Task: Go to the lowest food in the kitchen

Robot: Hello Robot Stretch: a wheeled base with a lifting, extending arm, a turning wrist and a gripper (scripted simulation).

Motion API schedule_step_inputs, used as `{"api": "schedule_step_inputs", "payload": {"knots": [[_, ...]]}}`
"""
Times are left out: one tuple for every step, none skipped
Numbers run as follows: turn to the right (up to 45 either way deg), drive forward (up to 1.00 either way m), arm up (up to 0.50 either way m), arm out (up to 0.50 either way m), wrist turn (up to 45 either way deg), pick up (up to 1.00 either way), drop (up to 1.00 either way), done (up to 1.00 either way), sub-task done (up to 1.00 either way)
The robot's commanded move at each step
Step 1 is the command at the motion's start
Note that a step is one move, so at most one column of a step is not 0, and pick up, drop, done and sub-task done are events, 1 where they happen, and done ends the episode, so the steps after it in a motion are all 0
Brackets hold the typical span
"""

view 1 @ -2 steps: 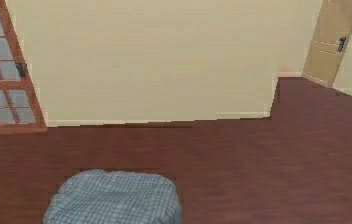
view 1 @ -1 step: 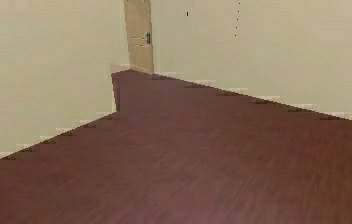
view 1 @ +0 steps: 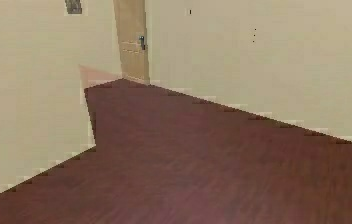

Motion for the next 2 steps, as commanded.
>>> {"api": "schedule_step_inputs", "payload": {"knots": [[-45.0,0.0,0.0,0.0,0.0,0.0,0.0,0.0,0.0],[-12.0,0.0,0.0,0.0,0.0,0.0,0.0,0.0,0.0]]}}
